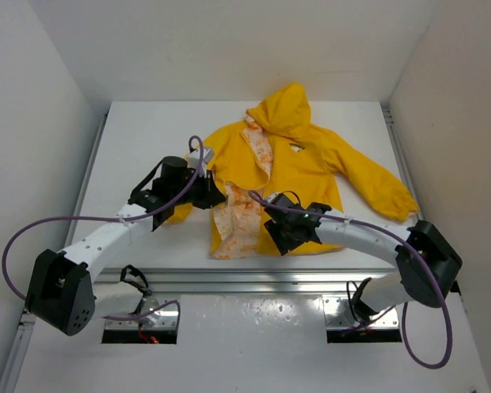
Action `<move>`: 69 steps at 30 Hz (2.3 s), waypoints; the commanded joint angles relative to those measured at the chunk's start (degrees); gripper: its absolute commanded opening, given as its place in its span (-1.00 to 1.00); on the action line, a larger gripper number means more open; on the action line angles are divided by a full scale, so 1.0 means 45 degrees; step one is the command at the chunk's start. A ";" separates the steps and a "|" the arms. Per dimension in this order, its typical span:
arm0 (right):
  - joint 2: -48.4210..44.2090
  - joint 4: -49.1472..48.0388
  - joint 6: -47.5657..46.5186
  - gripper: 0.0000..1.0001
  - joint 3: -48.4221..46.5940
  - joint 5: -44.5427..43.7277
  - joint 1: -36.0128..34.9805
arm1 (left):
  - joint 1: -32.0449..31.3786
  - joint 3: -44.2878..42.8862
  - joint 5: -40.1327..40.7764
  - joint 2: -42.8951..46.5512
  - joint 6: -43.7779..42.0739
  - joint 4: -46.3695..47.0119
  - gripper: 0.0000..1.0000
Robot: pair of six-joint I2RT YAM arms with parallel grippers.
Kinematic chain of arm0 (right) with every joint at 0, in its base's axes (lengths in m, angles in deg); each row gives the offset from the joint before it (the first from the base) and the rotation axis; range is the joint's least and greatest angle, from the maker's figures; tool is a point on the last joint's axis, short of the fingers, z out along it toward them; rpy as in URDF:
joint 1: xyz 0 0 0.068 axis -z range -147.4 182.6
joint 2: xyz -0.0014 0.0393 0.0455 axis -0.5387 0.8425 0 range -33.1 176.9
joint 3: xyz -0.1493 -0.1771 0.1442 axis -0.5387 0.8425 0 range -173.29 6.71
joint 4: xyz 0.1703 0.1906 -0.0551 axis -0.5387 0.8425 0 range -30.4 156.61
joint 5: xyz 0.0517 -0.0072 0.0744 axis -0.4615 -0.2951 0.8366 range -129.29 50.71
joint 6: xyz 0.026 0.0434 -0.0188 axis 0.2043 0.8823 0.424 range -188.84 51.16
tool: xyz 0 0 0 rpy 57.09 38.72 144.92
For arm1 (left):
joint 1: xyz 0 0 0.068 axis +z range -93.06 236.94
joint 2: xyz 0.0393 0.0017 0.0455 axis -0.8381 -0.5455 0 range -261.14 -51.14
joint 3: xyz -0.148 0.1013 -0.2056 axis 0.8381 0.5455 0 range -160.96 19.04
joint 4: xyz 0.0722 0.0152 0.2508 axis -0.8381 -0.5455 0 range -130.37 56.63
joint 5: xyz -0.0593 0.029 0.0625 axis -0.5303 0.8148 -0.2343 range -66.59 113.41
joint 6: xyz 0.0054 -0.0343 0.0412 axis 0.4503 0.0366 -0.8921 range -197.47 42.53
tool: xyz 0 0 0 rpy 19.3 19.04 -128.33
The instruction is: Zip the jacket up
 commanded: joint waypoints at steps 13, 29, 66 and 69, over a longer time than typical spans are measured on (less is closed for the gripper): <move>0.3465 0.0284 0.1752 0.37 -0.3129 -0.1394 -0.0113 | 0.0520 0.0168 0.0085 0.0414 0.0045 0.0384 -1.00; 0.5477 0.1481 0.2535 -0.65 -0.3640 -0.1239 0.0199 | 0.0872 0.0031 -0.0032 0.0160 0.0045 0.0501 -1.00; -0.2121 -0.0258 -0.3168 -0.84 0.1947 0.1909 0.2525 | 0.0637 0.0148 -0.0149 -0.0192 -0.0463 0.0990 -1.00; -0.1749 0.0462 -0.2505 -0.10 0.1246 0.1887 0.2447 | 0.0637 0.0148 -0.0149 -0.0192 -0.0463 0.0990 -1.00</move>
